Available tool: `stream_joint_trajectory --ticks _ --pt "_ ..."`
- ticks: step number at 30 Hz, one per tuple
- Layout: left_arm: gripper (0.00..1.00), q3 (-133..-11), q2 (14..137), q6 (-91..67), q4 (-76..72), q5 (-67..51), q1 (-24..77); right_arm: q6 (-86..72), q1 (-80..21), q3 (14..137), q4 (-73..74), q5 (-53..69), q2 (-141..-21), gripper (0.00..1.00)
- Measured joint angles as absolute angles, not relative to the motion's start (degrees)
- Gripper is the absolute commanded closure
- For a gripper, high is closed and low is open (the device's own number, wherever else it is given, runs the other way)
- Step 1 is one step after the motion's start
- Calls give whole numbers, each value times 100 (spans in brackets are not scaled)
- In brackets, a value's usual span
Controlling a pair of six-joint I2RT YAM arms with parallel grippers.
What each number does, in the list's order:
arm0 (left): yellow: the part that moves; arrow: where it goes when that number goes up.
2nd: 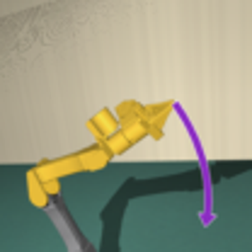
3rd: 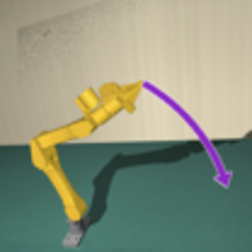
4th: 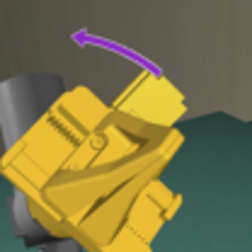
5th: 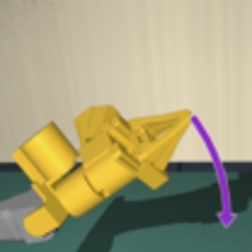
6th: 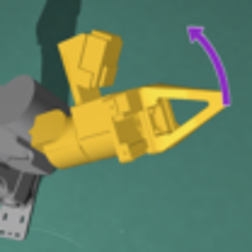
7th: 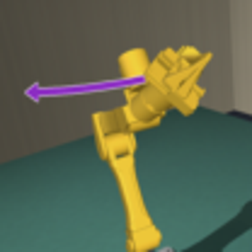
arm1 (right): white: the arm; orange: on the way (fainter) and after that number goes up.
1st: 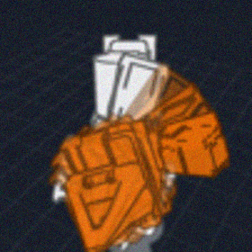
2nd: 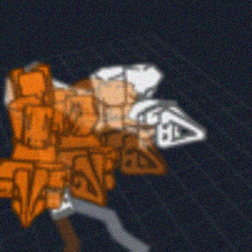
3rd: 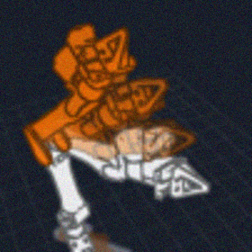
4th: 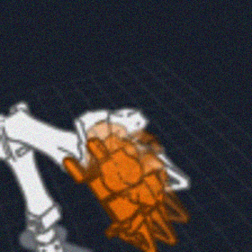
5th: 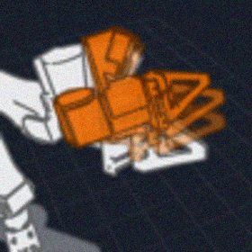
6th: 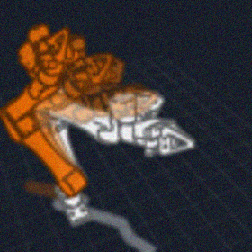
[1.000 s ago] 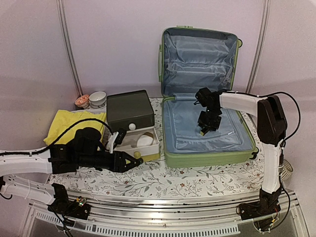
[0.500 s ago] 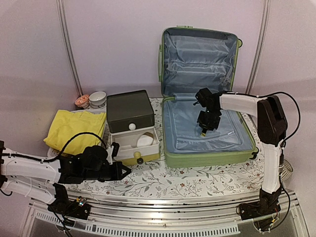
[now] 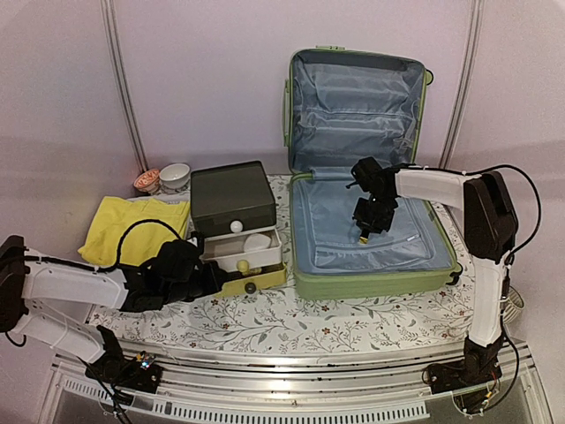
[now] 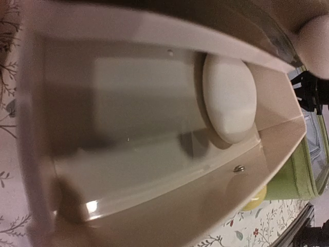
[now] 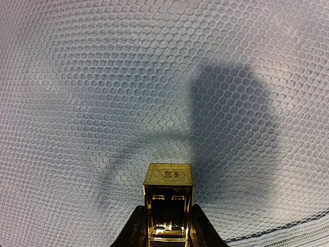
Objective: Open, take out, and arrange the luggage
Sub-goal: Close the drawer in the storage box.
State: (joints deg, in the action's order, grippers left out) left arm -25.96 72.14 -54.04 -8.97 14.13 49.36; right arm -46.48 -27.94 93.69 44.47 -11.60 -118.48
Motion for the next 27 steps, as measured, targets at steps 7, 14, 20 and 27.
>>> stream_joint_trajectory --ticks 7,14,20,27 --pt "100 -2827 7487 -5288 -1354 1662 4764 -4604 -2794 9367 4447 -1155 -11848 76" --pt "100 -3050 7905 -5271 -1555 1750 4504 -4543 -2794 9365 4447 -1142 -11841 78" --pt "100 -3055 7961 -5194 -1883 1839 4464 -4517 -2794 9292 4445 -1138 -11716 79" --pt "100 -3055 8149 -5035 -2773 1706 4390 -4515 -2794 9247 4379 -1111 -11644 80"
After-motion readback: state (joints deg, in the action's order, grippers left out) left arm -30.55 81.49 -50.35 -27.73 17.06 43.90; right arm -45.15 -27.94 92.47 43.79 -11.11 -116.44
